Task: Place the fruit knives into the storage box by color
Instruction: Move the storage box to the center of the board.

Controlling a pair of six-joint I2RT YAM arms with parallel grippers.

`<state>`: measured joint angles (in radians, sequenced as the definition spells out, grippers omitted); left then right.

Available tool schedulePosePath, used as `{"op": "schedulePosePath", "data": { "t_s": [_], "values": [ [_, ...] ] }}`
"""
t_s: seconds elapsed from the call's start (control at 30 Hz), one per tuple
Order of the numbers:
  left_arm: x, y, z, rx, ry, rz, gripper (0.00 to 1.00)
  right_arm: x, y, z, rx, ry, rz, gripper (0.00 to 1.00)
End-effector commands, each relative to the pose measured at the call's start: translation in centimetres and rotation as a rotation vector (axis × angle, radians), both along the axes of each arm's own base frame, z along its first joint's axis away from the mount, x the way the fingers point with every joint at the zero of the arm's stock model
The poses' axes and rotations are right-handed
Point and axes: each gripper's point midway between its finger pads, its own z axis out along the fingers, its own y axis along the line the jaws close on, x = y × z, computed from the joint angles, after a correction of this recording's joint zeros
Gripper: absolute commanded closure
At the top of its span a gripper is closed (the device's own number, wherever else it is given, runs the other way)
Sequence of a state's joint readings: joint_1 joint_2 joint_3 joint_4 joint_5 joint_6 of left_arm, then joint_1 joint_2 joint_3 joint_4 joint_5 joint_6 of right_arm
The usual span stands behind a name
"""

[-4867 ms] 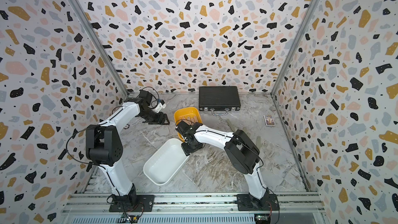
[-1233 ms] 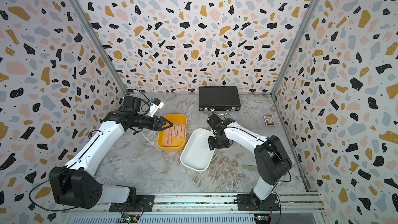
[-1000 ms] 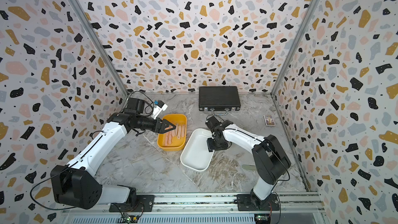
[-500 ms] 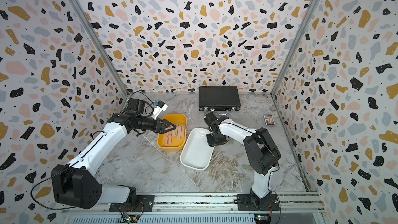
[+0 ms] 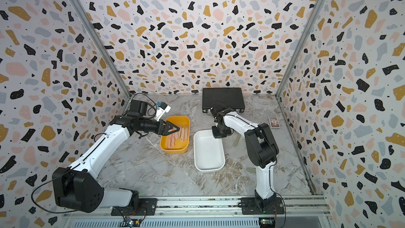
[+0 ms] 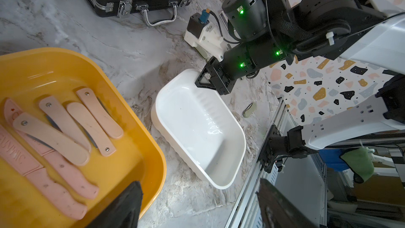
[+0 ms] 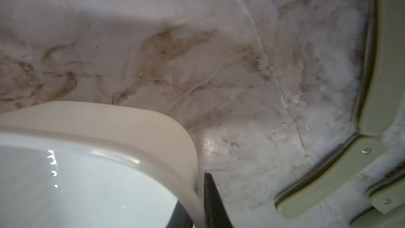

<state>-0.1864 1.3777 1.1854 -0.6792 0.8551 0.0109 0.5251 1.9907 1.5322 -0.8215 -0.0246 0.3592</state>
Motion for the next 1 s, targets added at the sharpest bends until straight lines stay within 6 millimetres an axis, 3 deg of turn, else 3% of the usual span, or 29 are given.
{"op": "schedulePosePath", "data": {
  "t_s": [0.0, 0.3, 0.43, 0.63, 0.83, 0.97],
  "values": [
    [0.5, -0.2, 0.6, -0.004, -0.02, -0.007, 0.17, 1.1, 0.0, 1.0, -0.004, -0.005, 0.001, 0.9],
    [2.0, -0.4, 1.9, 0.006, -0.034, -0.003, 0.17, 4.4, 0.3, 1.3, 0.011, -0.016, -0.026, 0.91],
    [1.6, -0.8, 1.4, -0.028, -0.019, -0.011, 0.17, 4.9, 0.2, 1.4, 0.024, -0.013, -0.037, 0.89],
    [0.5, -1.3, 0.5, -0.066, -0.006, -0.035, 0.16, 3.9, 0.2, 2.9, 0.056, -0.024, -0.035, 0.61],
    [0.2, -1.5, 0.3, -0.09, 0.001, -0.051, 0.15, 2.4, -1.6, 7.2, 0.056, -0.126, -0.039, 0.46],
    [0.2, -1.6, 0.2, -0.093, 0.003, -0.054, 0.14, 1.2, -3.2, 8.8, 0.032, -0.172, -0.045, 0.4]
  ]
}}
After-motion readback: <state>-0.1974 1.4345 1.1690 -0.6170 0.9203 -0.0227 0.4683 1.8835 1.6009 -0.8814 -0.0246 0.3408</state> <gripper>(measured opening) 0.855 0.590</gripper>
